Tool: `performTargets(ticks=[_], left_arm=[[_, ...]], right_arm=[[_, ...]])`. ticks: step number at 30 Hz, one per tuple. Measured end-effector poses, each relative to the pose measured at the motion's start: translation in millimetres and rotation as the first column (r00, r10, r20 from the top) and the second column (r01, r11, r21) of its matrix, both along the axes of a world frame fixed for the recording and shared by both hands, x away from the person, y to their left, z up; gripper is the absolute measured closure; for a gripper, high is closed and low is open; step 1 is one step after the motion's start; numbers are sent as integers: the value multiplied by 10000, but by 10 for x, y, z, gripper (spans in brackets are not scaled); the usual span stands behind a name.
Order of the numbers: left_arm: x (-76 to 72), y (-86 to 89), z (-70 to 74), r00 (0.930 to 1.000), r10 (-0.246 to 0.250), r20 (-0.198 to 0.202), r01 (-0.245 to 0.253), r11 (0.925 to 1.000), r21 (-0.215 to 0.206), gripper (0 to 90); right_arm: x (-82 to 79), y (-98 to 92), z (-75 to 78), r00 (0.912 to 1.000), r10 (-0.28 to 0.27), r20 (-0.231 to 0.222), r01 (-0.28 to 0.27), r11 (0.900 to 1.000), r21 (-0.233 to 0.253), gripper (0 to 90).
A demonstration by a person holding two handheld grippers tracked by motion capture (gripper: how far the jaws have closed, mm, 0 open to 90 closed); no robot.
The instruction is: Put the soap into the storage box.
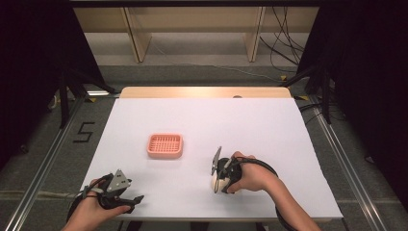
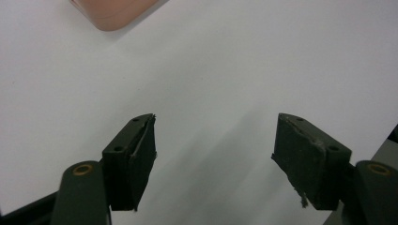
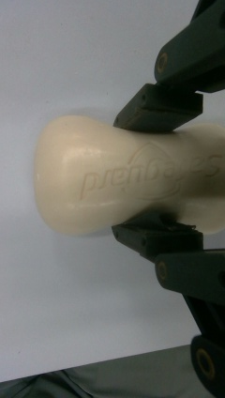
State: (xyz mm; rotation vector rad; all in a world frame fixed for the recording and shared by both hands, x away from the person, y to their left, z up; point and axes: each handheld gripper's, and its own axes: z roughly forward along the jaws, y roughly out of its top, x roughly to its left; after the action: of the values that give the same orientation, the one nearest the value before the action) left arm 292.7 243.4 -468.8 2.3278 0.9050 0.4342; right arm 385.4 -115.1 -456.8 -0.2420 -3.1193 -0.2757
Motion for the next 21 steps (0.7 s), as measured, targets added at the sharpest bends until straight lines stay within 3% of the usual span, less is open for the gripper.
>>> performTargets(ticks=[1,2,3,5,13,15,17,18,19,21], left_arm=[[-1,-1,0,10000,7,30,-7,10000,5,295],[1,0,1,10000,-20,-16,20,10000,7,295],[2,2,5,10000,-37,-70,37,10000,50,295],[2,1,5,10000,-37,-74,37,10000,50,295],[5,5,8,9999,-112,117,111,9998,144,295],[2,0,4,10000,-31,-65,31,10000,45,295],[1,-1,6,10000,-32,-61,33,10000,53,295],[1,-1,7,10000,-34,-56,34,10000,49,296],[3,-1,9,10000,10,27,-10,9998,176,296],[6,4,14,10000,-25,3,25,9999,150,296]], right_arm=[[5,-4,0,10000,20,33,-20,10000,7,505],[33,-19,-8,9988,445,209,-446,9990,43,505],[2,-11,9,10000,-22,86,22,10000,-41,505],[-11,-9,20,9999,-134,-3,134,9998,125,505],[22,-10,98,9999,35,105,-39,9992,390,505],[20,-14,120,9995,-192,242,183,9992,367,505],[64,-14,125,9982,379,460,-400,9981,474,505],[72,-12,139,9978,402,529,-426,9980,462,505],[47,-1,154,9992,-49,401,35,9994,353,505],[48,6,187,9993,-152,355,138,9991,393,505]])
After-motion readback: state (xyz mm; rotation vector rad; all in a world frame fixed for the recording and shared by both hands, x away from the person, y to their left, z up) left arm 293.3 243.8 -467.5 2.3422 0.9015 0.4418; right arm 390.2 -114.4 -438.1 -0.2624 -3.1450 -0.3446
